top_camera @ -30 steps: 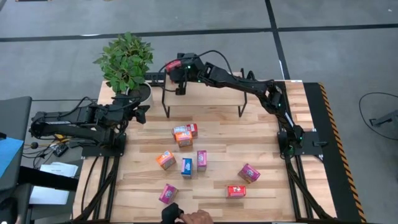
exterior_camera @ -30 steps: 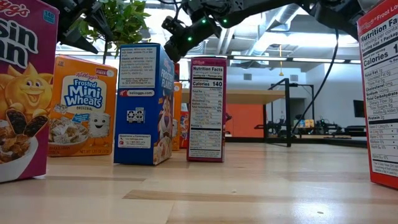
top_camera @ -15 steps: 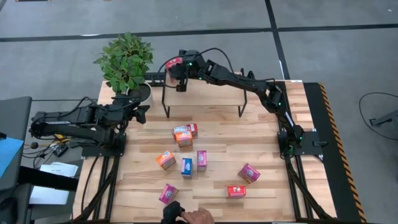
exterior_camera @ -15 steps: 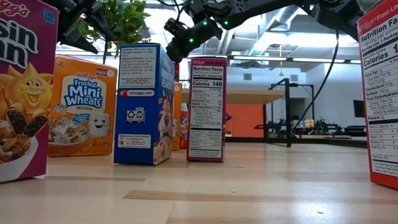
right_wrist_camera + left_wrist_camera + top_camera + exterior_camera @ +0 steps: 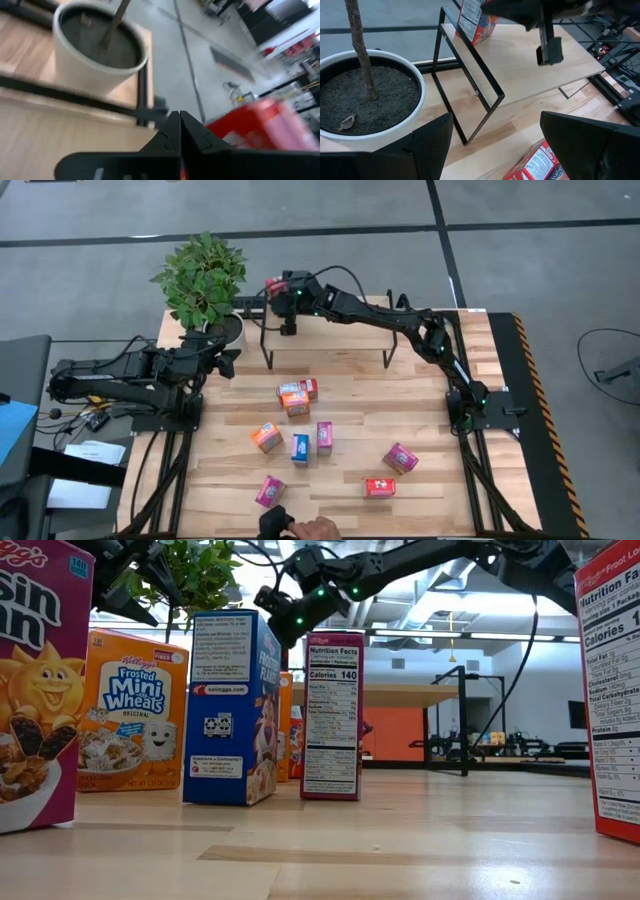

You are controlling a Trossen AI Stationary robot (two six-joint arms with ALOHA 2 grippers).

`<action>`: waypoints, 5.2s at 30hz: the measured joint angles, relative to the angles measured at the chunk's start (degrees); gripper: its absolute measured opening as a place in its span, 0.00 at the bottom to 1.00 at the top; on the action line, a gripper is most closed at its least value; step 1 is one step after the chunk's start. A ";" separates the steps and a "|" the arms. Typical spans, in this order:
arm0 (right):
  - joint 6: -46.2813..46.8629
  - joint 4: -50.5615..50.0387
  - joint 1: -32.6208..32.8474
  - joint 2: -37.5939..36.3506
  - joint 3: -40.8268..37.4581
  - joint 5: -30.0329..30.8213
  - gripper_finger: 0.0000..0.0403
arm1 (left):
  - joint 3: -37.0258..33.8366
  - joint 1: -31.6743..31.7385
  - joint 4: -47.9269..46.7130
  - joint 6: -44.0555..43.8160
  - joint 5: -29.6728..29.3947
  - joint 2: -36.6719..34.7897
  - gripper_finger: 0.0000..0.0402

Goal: Stack cereal on shelf
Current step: Put the top red cereal box on the shelf aligned with the other red cereal box on the shelf

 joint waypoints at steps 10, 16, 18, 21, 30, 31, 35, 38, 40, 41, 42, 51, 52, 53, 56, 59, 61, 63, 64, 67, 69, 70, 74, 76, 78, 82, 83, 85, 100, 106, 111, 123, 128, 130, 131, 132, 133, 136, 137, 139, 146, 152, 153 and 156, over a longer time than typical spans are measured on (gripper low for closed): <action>-1.77 0.83 1.02 -0.17 1.07 1.47 0.08 | 0.00 -0.01 -0.01 0.50 0.66 -0.01 0.72; -1.81 -1.39 0.57 -0.17 1.07 1.73 0.04 | 0.00 -0.01 -0.03 0.52 0.40 -0.01 0.72; -1.81 -2.56 0.43 -0.17 1.07 1.58 0.03 | 0.00 0.00 -0.04 0.52 0.38 -0.01 0.72; -1.80 -2.91 -0.08 -0.17 1.07 1.53 0.06 | 0.00 0.01 -0.05 0.55 0.38 -0.01 0.72; -1.36 -2.18 -1.64 -0.04 1.07 1.53 0.06 | 0.00 -0.01 -0.61 0.57 0.20 0.01 0.72; -1.35 -2.19 -1.81 -0.04 1.07 1.51 0.06 | 0.00 -0.01 -0.59 0.57 0.20 -0.01 0.72; -1.35 -2.24 -1.75 0.00 1.07 1.51 0.04 | 0.00 0.01 -0.60 0.57 0.20 -0.01 0.72; -1.35 -2.27 -1.41 0.00 1.07 1.54 0.05 | 0.00 0.01 -0.62 0.57 0.20 0.00 0.72; -1.35 -2.93 -0.94 -0.18 1.07 1.57 0.08 | 0.00 -0.01 -0.82 0.57 0.20 -0.01 0.72; -1.35 -3.42 -0.62 -0.35 1.07 1.56 0.09 | 0.00 0.01 -1.04 0.57 0.20 -0.01 0.72; -1.35 -3.42 -0.28 -0.70 1.07 1.60 0.10 | 0.00 0.01 -1.18 0.57 0.20 0.01 0.72; 3.56 -28.70 2.02 -14.31 1.18 -1.37 0.14 | 0.00 0.01 -1.88 1.38 1.30 0.01 0.72; 5.33 -32.75 1.92 -15.89 1.16 -3.51 0.16 | 0.00 0.01 -1.86 1.72 1.78 -0.01 0.72; 6.80 -36.14 1.68 -17.38 1.16 -5.84 0.18 | 0.00 0.01 -1.80 2.16 2.48 -0.01 0.72; 10.33 -47.35 1.45 -21.24 1.16 -10.71 0.27 | 0.00 0.01 -1.79 3.31 4.84 0.01 0.72; 11.48 -55.93 1.55 -22.85 1.16 -12.40 0.40 | 0.00 0.01 -1.83 5.10 7.02 0.01 0.72; 12.36 -58.64 2.27 -22.53 1.09 -12.94 0.48 | 0.00 0.01 -1.84 6.52 7.93 0.00 0.72; 13.79 -58.83 3.16 -21.54 0.66 -13.56 0.54 | 0.00 0.01 -1.82 7.84 8.73 -0.01 0.72; 14.17 -58.79 3.64 -21.23 -0.17 -13.61 0.56 | 0.00 0.00 -1.83 8.39 8.96 0.01 0.72; 14.82 -55.90 6.19 -18.90 -1.83 -13.58 0.57 | 0.00 0.01 -1.92 9.41 9.20 0.01 0.72; 15.43 -55.18 7.66 -17.75 -3.68 -13.60 0.56 | 0.00 0.01 -2.16 9.79 10.18 -0.01 0.72; 15.42 -54.65 8.80 -16.76 -4.29 -13.45 0.55 | 0.00 0.01 -2.34 10.08 10.87 -0.01 0.72; 15.42 -53.40 11.65 -13.28 -4.74 -12.52 0.50 | 0.00 0.01 -4.25 11.17 12.65 -0.01 0.72; 15.50 -51.95 12.63 -11.57 -4.79 -12.13 0.47 | 0.00 0.01 -5.35 11.19 12.76 0.03 0.72; 15.51 -51.93 13.61 -9.62 -4.84 -11.74 0.45 | 0.00 -0.01 -6.21 11.22 13.16 -0.01 0.72; 16.77 -50.28 14.48 -6.67 -4.79 -11.76 0.42 | 0.00 -0.01 -7.23 11.81 13.58 -0.04 0.72; 17.40 -49.79 14.91 -5.55 -4.62 -11.74 0.42 | 0.00 -0.01 -7.50 11.95 13.70 -0.04 0.72; 18.53 -48.45 15.03 -4.73 -4.90 -11.52 0.41 | 0.00 -0.01 -7.91 12.73 14.24 -0.10 0.72; 19.88 -40.03 17.48 -1.73 -4.70 -3.08 0.61 | 0.00 -0.01 -8.94 15.85 15.50 -0.12 0.72; 19.87 -36.97 17.47 0.27 -4.72 -3.11 0.63 | 0.00 -0.04 -9.29 16.56 15.75 -0.12 0.72; 20.93 -35.32 17.19 0.16 -4.70 -2.64 0.63 | 0.00 -0.04 -9.53 16.76 15.89 -0.12 0.72; 22.27 -35.49 16.31 0.15 -4.70 -3.23 0.60 | 0.00 -0.04 -9.55 16.79 15.87 -0.12 0.72; 22.48 -35.55 16.29 0.13 -4.70 -3.40 0.60 | 0.00 -0.04 -9.58 16.79 15.90 -0.12 0.72; 22.93 -35.71 16.22 0.13 -4.70 -3.17 0.60 | 0.00 -0.04 -9.58 16.79 15.92 -0.12 0.72; 23.15 -36.07 16.18 0.13 -4.70 -3.16 0.60 | 0.00 -0.04 -9.58 16.86 15.92 -0.12 0.72; 23.37 -36.54 16.13 0.13 -4.70 -3.17 0.60 | 0.00 -0.04 -9.58 17.11 15.92 -0.12 0.72; 23.56 -37.27 15.95 0.13 -4.70 -3.22 0.60 | 0.00 -0.04 -9.58 17.20 15.94 -0.12 0.72; 23.74 -39.20 15.90 0.13 -4.72 -3.04 0.60 | 0.00 -0.04 -9.58 17.16 15.94 -0.12 0.72; 23.69 -39.28 15.86 0.13 -4.72 -2.95 0.60 | 0.00 -0.04 -9.58 17.16 15.94 -0.12 0.72; 22.99 -39.05 15.81 0.13 -4.72 -2.80 0.60 | 0.00 -0.04 -9.58 17.26 15.92 -0.12 0.72; 22.68 -39.72 15.55 0.13 -4.72 -2.77 0.60 | 0.00 -0.04 -9.58 17.17 15.87 -0.12 0.72; 22.02 -39.87 15.11 0.13 -4.72 -3.20 0.60 | 0.00 -0.04 -9.55 17.29 15.85 -0.12 0.72; 21.79 -40.18 15.11 0.13 -4.72 -3.21 0.60 | 0.00 -0.04 -9.57 17.25 15.83 -0.12 0.72; 21.27 -40.19 15.16 0.13 -4.72 -3.08 0.60 | 0.00 -0.04 -9.57 17.24 15.80 -0.12 0.72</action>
